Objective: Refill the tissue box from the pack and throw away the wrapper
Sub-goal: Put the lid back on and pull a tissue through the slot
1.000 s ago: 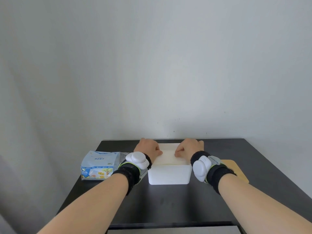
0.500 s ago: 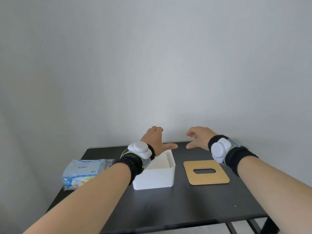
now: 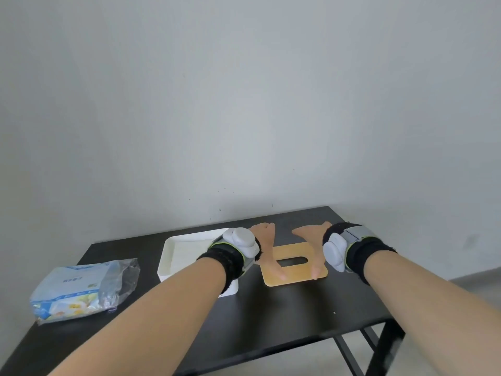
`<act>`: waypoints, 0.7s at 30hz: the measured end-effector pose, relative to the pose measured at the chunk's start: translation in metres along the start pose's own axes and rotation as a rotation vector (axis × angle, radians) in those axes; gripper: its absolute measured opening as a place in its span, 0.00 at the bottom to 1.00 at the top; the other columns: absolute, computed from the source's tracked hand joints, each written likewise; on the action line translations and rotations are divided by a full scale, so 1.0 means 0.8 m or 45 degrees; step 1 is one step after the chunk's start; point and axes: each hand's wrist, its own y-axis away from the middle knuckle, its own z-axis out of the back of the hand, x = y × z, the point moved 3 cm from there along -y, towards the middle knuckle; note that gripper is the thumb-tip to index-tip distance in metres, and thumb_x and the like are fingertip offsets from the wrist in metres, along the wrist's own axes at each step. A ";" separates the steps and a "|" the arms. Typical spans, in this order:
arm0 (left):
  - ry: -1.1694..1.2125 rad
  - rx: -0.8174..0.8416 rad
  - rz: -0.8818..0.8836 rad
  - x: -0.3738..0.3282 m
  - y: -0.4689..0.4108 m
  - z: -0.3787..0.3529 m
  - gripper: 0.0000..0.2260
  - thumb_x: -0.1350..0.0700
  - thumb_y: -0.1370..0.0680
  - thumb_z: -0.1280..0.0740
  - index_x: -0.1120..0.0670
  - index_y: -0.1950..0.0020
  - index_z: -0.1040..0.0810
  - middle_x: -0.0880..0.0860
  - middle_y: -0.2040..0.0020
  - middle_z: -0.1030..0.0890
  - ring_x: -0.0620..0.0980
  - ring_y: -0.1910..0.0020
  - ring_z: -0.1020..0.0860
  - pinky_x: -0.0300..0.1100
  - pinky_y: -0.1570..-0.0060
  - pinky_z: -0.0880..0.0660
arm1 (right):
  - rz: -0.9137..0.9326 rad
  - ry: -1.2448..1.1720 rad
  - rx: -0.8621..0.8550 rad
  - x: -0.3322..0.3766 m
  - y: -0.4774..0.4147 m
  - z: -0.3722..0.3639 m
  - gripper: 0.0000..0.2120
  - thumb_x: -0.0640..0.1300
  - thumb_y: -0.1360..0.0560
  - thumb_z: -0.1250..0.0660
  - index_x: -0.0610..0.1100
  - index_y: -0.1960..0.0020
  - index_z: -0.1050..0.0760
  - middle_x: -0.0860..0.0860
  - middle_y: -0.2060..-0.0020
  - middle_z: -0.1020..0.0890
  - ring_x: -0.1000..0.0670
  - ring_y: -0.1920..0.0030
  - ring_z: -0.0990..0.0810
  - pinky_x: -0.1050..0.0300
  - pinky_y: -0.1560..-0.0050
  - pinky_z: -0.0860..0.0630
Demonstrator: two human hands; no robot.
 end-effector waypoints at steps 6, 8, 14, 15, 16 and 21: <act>-0.211 0.186 0.030 -0.009 -0.017 -0.025 0.47 0.30 0.51 0.23 0.52 0.41 0.32 0.48 0.47 0.24 0.55 0.51 0.20 0.53 0.49 0.21 | 0.015 0.159 0.057 0.005 -0.007 -0.017 0.56 0.51 0.34 0.21 0.44 0.20 0.54 0.48 0.21 0.44 0.42 0.23 0.42 0.45 0.26 0.41; -0.219 0.241 0.030 -0.009 -0.024 -0.030 0.45 0.32 0.48 0.22 0.53 0.40 0.31 0.50 0.46 0.23 0.56 0.51 0.19 0.53 0.48 0.21 | 0.036 0.205 0.060 0.009 -0.013 -0.015 0.51 0.51 0.32 0.22 0.41 0.21 0.49 0.45 0.23 0.40 0.42 0.24 0.38 0.43 0.27 0.39; -0.345 0.342 -0.008 -0.013 -0.042 -0.037 0.49 0.32 0.47 0.23 0.54 0.34 0.35 0.52 0.43 0.23 0.60 0.48 0.20 0.57 0.46 0.23 | 0.069 0.208 0.114 0.002 -0.036 -0.024 0.47 0.53 0.35 0.21 0.44 0.24 0.44 0.45 0.28 0.32 0.40 0.32 0.28 0.46 0.34 0.29; -0.359 0.344 -0.019 -0.014 -0.046 -0.038 0.50 0.31 0.47 0.23 0.54 0.34 0.35 0.52 0.43 0.23 0.60 0.48 0.20 0.57 0.47 0.23 | 0.076 0.194 0.126 -0.001 -0.036 -0.024 0.49 0.53 0.36 0.20 0.45 0.24 0.44 0.46 0.28 0.32 0.40 0.32 0.28 0.46 0.36 0.28; -0.369 0.350 -0.030 -0.014 -0.048 -0.039 0.50 0.31 0.48 0.23 0.55 0.34 0.35 0.52 0.44 0.22 0.61 0.49 0.20 0.57 0.47 0.22 | 0.086 0.184 0.131 -0.003 -0.038 -0.025 0.51 0.53 0.37 0.20 0.46 0.23 0.45 0.47 0.28 0.32 0.41 0.32 0.28 0.46 0.36 0.27; -0.384 0.379 -0.069 -0.013 -0.055 -0.039 0.49 0.30 0.50 0.23 0.55 0.37 0.32 0.51 0.49 0.20 0.59 0.53 0.19 0.56 0.48 0.21 | 0.120 0.189 0.101 -0.006 -0.047 -0.032 0.57 0.57 0.42 0.18 0.51 0.23 0.47 0.50 0.28 0.31 0.42 0.33 0.26 0.45 0.36 0.25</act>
